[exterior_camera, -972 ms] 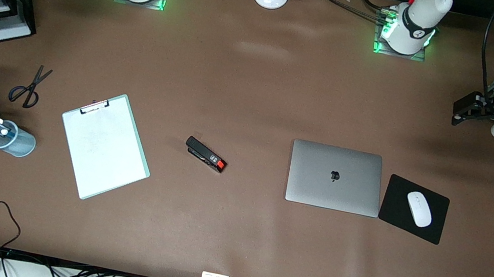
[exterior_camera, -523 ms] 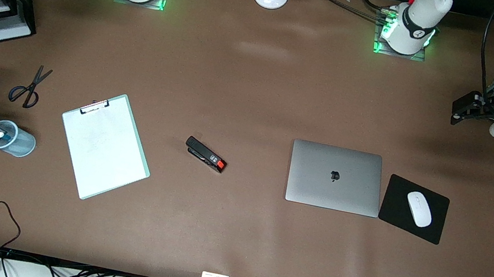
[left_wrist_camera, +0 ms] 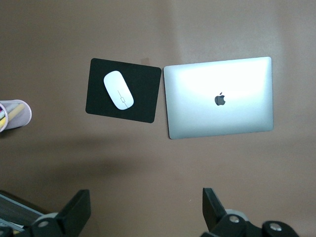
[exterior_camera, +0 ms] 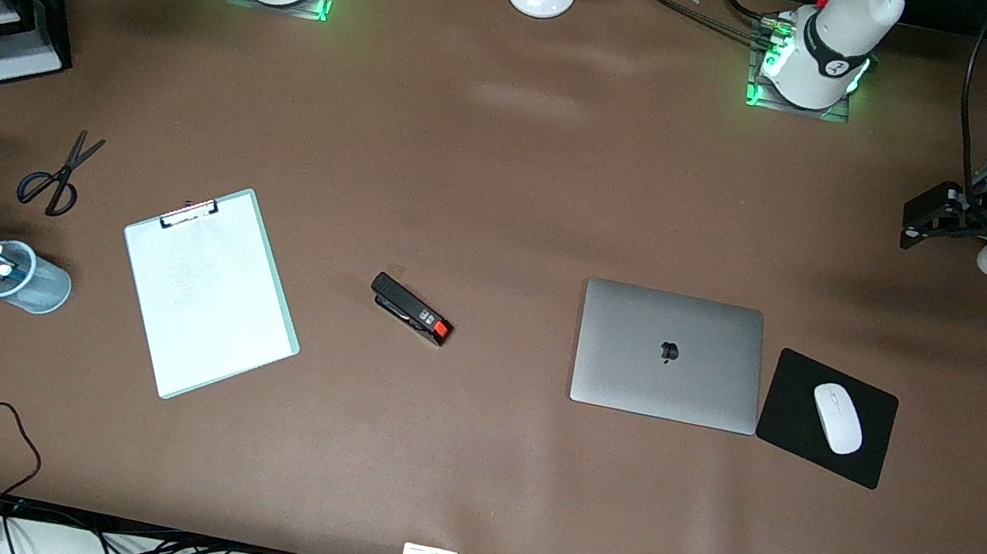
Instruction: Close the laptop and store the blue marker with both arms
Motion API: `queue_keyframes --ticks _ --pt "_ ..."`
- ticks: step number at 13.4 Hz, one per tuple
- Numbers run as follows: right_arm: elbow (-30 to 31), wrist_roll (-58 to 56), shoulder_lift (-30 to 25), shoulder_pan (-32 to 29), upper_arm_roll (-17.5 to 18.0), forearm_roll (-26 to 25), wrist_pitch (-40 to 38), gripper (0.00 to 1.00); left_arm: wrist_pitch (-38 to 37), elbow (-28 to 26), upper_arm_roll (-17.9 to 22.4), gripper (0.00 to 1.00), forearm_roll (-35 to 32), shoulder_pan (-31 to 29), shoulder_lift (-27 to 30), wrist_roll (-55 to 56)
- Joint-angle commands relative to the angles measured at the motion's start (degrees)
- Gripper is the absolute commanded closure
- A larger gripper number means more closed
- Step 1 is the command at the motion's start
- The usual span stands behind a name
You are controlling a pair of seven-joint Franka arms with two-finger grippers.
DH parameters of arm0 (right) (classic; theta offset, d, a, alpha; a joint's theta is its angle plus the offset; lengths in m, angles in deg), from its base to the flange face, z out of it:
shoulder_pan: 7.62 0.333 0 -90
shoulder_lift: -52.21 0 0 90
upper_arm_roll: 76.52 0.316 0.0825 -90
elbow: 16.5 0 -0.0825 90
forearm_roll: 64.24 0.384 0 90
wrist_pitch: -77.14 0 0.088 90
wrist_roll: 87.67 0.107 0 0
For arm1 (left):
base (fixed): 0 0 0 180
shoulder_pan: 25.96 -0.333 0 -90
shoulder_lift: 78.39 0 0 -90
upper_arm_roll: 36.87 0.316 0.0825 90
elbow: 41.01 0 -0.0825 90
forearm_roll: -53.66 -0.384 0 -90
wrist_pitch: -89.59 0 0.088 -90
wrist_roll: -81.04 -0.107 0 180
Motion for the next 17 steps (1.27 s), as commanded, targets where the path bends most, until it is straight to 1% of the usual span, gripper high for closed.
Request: queue_keyframes --ticks 1,2,5,8,10,12,14,15,17 --pt "-1.8 0.5 0.8 -0.8 0.6 -2.2 -2.2 0.67 -1.6 2.1 0.6 0.00 -0.2 0.3 -1.0 -0.8" --pt "-1.8 2.0 0.7 -0.7 0.6 -2.4 -2.9 0.01 -2.1 2.1 0.7 0.00 -0.2 0.3 -1.0 -0.8" --pt "-2.0 5.2 -1.1 -0.7 0.5 -4.2 -3.2 0.00 -2.7 2.1 0.8 0.00 -0.2 0.3 -1.0 -0.9" --pt "-2.6 12.6 -3.3 -0.7 -0.2 -7.9 -8.1 0.00 -2.7 2.1 0.8 0.00 -0.2 0.3 -1.0 -0.9" --pt "-6.4 17.6 -4.7 -0.4 -0.4 -10.4 -11.2 0.00 -2.8 2.1 0.8 0.00 -0.2 0.3 -1.0 -0.9" --pt "-11.4 23.5 -4.7 -0.1 -0.3 -12.6 -15.3 0.00 -2.8 2.1 0.8 0.00 -0.2 0.3 -1.0 -0.9" --pt "-15.7 27.6 -4.9 0.7 -0.2 -13.3 -18.2 0.00 -2.7 2.1 0.9 0.00 -0.2 0.1 -1.0 -0.9" --pt "-17.1 29.4 -5.7 1.4 -0.2 -13.8 -19.6 0.00 -2.8 2.1 0.9 0.00 -0.2 0.0 -1.0 -0.9" --pt "-17.3 34.7 -9.4 3.8 -0.1 -17.0 -20.4 0.00 -2.8 2.1 0.9 0.00 -0.2 0.0 -1.0 -0.9"
